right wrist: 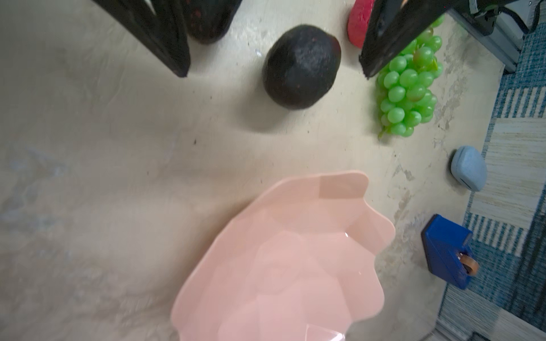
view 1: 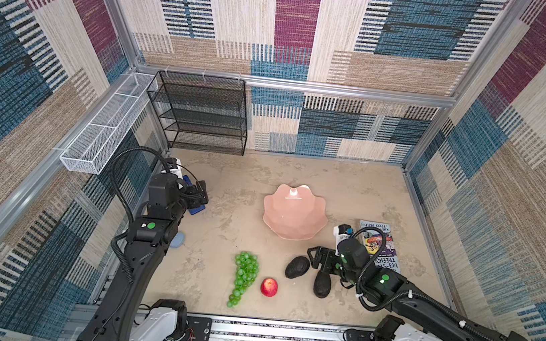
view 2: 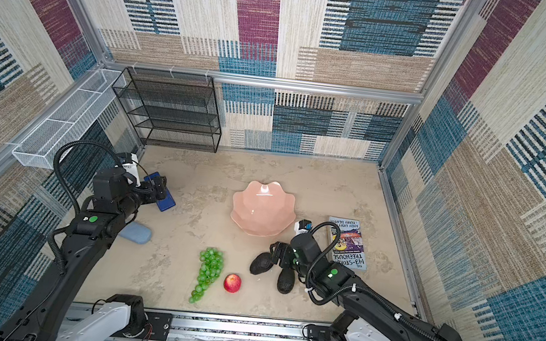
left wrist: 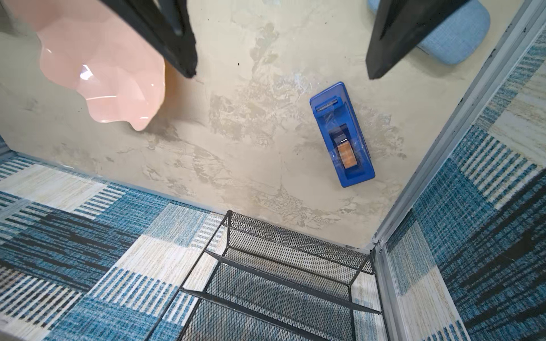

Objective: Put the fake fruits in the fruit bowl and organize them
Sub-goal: 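Reach the right gripper down and grasp the nearer dark avocado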

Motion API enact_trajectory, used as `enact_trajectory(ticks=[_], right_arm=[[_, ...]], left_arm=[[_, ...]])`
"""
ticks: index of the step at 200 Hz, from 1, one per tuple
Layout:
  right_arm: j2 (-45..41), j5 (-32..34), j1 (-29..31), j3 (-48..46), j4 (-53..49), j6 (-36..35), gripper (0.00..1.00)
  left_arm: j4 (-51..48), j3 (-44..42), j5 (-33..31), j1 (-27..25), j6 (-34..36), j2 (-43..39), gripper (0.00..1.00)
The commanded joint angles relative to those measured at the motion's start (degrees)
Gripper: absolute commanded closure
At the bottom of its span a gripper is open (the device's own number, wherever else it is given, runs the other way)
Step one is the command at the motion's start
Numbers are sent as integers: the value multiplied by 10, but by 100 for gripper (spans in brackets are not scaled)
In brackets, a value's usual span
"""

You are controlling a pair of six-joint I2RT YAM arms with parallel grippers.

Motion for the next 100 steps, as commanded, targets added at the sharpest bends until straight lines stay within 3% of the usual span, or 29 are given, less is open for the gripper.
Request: enact_trajectory(ticks=[1,36,76,100], right_arm=[[5,49,35,2,-70,94,9],[49,47,97,-20,-72,165,14],[130,70,134,-5,-54,189,24],[144,80,138,5,-64,190,37]], left_arm=[[-11,1,3,1,-17,-9,7],[-16,-1,-1,1,-17,-20,6],[-15,-3,-4,1,-18,-21,6],[-15,-4,-8,1,-18,-21,6]])
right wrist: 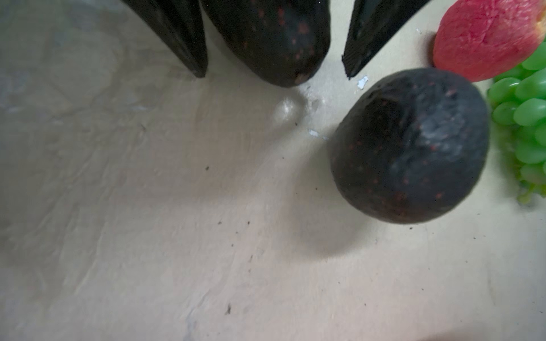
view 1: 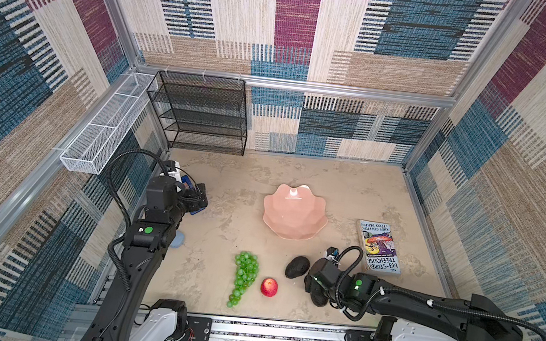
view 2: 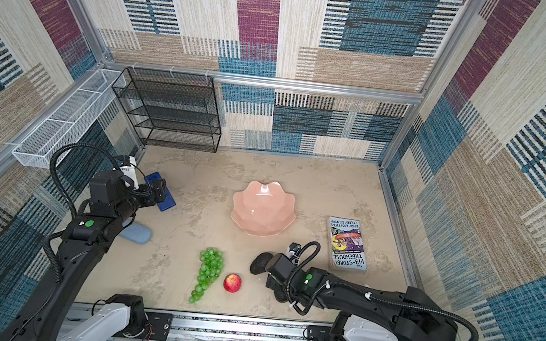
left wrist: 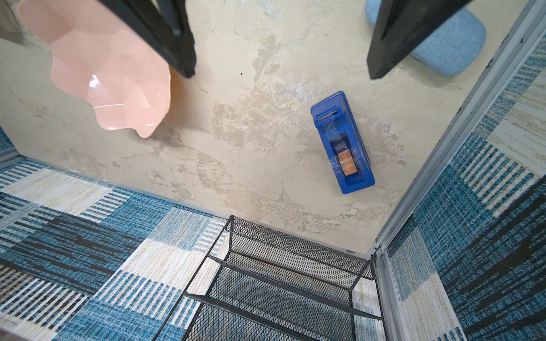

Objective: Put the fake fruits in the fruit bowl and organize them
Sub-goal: 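Carry the avocado with the right gripper and release it into the pink bowl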

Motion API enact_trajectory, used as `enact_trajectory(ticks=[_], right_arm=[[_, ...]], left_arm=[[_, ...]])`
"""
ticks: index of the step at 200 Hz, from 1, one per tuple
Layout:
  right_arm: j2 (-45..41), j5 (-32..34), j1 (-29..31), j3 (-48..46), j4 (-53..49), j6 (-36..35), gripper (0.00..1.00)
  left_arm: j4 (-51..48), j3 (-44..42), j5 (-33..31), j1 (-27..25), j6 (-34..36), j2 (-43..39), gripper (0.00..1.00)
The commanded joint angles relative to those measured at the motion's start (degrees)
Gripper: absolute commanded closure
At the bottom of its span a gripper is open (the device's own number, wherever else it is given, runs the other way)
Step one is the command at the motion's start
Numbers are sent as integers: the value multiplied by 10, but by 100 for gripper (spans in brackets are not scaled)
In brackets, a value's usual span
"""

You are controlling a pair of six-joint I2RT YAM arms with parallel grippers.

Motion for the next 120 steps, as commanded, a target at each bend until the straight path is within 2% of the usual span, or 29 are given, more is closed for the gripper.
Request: enact_trajectory(ticks=[1,20,46,57,72,94,120], right_arm=[[6,26,3,10,-4,21,38],[-31,52,4,21,-36,20,49],[-114,130,2,55,-105,12,55],[-144,155,-8,73,-106,-14,57],[-157,152,-58,95,-57,-82,58],[-125,120,-143,120,51,-190,58],[-19,77,-206,195,131,-299,58]], left_arm=[[5,0,-8,1,-16,-1,6],[5,-2,-9,1,-17,0,6],[7,-3,-9,3,-18,2,6],[7,-3,-9,4,-20,2,6],[8,-4,-9,4,-21,1,6],[10,-7,-8,5,-22,-2,6],[13,-10,-11,5,-21,-9,6]])
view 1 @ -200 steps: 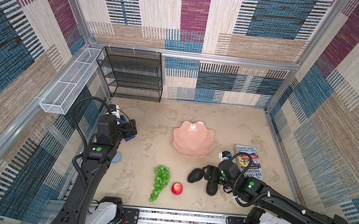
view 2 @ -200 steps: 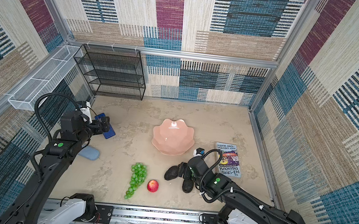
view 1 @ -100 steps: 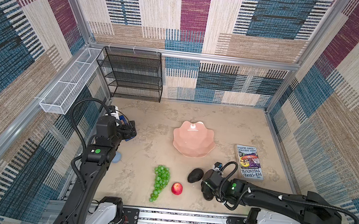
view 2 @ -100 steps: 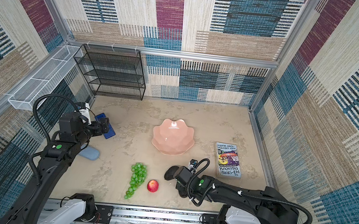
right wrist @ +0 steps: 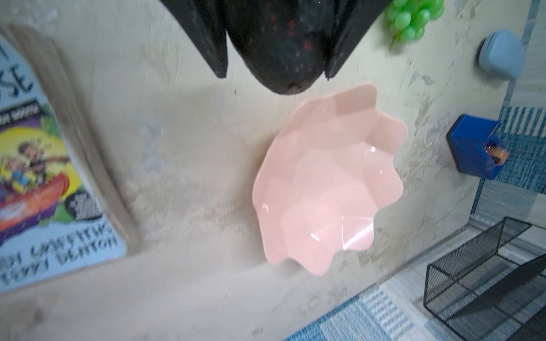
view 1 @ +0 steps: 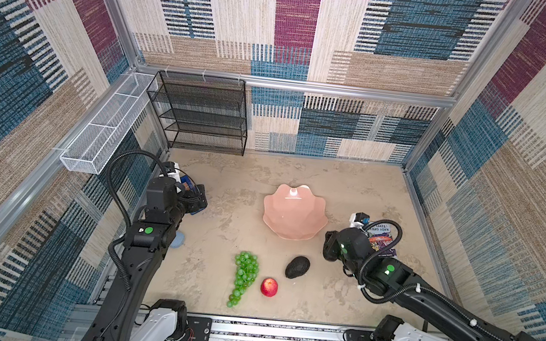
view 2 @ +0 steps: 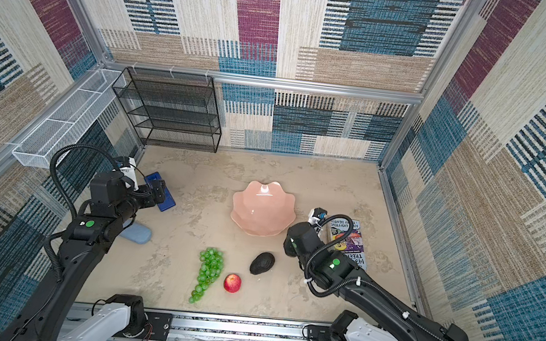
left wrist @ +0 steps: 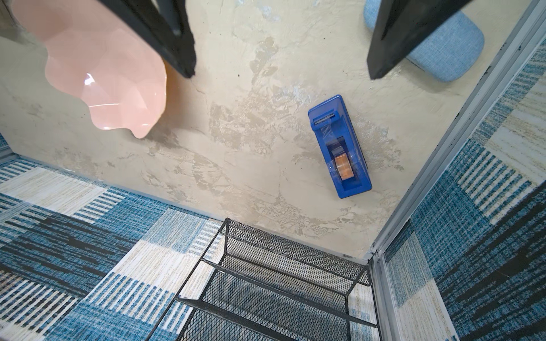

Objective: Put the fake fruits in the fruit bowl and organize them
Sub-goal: 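Carry the avocado with the right gripper and release it into the pink bowl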

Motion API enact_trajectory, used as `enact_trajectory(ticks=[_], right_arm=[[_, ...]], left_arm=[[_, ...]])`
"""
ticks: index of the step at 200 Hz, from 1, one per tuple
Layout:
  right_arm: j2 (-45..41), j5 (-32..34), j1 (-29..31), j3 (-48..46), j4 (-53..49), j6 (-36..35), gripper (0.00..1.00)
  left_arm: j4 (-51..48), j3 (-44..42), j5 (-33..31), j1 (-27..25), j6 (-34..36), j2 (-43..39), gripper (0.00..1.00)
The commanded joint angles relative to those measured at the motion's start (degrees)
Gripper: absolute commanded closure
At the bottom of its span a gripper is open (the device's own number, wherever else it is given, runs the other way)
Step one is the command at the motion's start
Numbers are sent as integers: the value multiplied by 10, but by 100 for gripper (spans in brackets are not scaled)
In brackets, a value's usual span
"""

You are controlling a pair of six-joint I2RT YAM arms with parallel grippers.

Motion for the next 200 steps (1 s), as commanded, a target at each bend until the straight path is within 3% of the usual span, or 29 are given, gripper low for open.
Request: enact_trajectory(ticks=[1,42,91,166,200], right_arm=[[69,-37,-39,54,122,-137,58],[251,-131,-76,182,179,-239,59],[406,-208,-89,249,206,-255,60],[524,-235,-92,281,222,-252,54],[542,-253,-97,291,225,-249,41]], left_arm=[[14,-2,-9,1,-17,-6,6],[14,-4,-15,1,-12,-22,6],[16,-6,-16,1,-7,-34,6],[23,-10,-7,1,-7,-36,6],[30,-11,5,1,-15,-45,6]])
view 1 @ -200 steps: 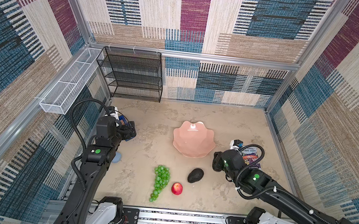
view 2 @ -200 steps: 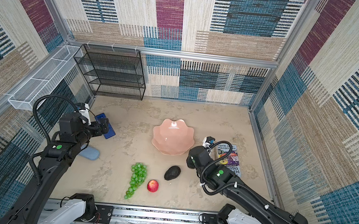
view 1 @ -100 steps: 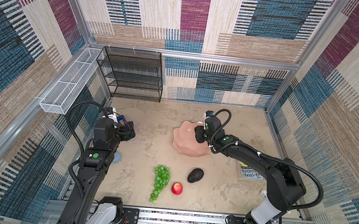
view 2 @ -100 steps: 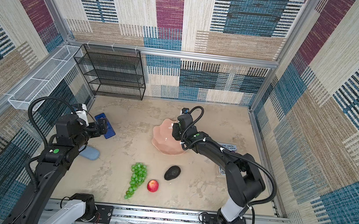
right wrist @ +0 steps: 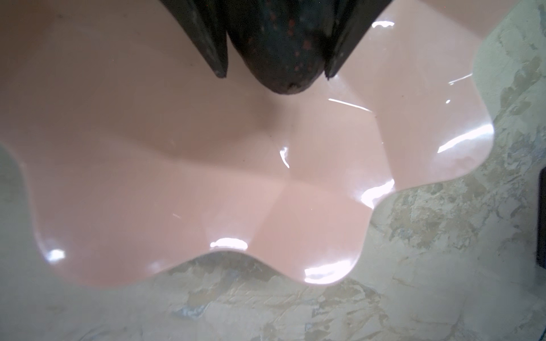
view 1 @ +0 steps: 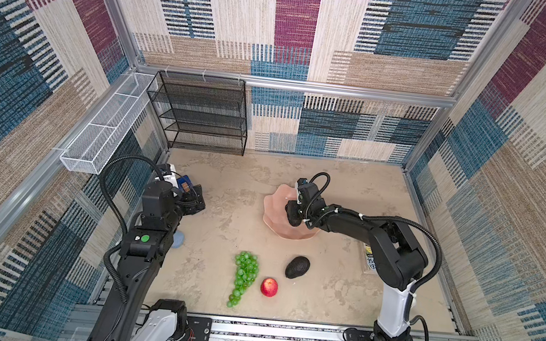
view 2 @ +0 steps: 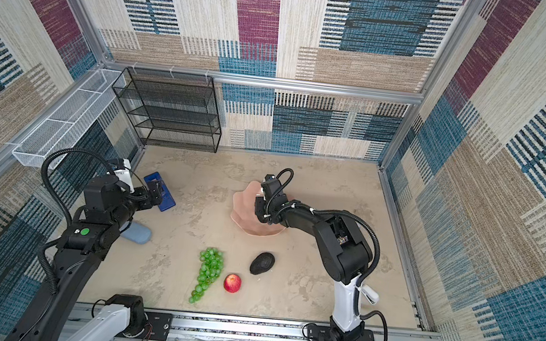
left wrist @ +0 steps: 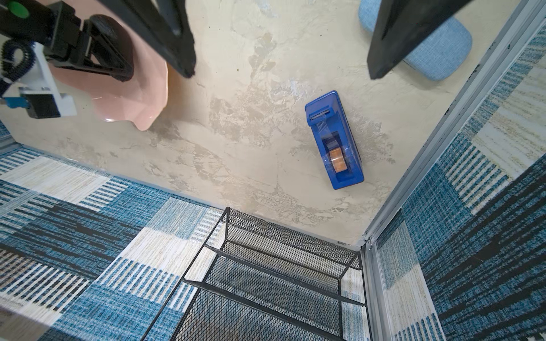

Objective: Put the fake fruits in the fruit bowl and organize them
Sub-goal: 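Carry the avocado with the right gripper and release it into the pink bowl, then grasp the second avocado with the left gripper while the right gripper withdraws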

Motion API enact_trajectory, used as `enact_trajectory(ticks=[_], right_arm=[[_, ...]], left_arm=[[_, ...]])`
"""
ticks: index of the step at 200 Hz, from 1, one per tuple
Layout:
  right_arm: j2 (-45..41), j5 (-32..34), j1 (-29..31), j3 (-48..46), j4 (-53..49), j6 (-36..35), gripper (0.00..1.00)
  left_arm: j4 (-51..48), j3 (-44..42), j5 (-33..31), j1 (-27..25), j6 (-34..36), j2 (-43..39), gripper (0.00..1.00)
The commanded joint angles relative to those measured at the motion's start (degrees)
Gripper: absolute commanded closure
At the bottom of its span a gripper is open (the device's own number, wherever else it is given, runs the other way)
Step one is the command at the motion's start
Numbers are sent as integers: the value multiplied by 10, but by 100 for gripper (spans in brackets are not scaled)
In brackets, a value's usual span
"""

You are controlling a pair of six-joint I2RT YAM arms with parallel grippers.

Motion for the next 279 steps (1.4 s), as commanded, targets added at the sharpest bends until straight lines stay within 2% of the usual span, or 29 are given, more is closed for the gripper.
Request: enact_trajectory(ticks=[1,33,62,70,81,115,142,153,166,187,208,279], right_arm=[[5,-22,-3,8,25,3,41],[-55,-14,-12,0,29,6,25],[-165,33,-14,-37,38,-3,6],[-202,43,-14,-59,47,-4,0],[-255,53,-14,-100,66,-8,0],[-403,79,-21,-220,82,6,0],[-513,110,-31,-299,58,30,0],[-554,125,-37,-322,41,37,0],[-599,138,-44,-344,23,42,0],[-655,155,-52,-367,-1,47,0],[-688,162,-56,-377,-18,51,0],[-719,170,-58,-390,-26,56,0]], left_arm=[[30,-2,20,1,-16,-7,6],[61,-11,97,0,-46,-15,8],[77,-12,228,-6,-60,0,10],[77,-10,259,-19,-58,12,11],[76,-8,277,-55,-48,31,13],[43,-1,214,-251,-4,106,14],[6,22,119,-405,27,194,15],[-16,42,83,-453,33,234,14],[-29,60,71,-494,36,277,14],[-29,79,71,-539,34,336,15],[-29,91,59,-562,27,377,15],[-5,111,77,-576,9,492,16]])
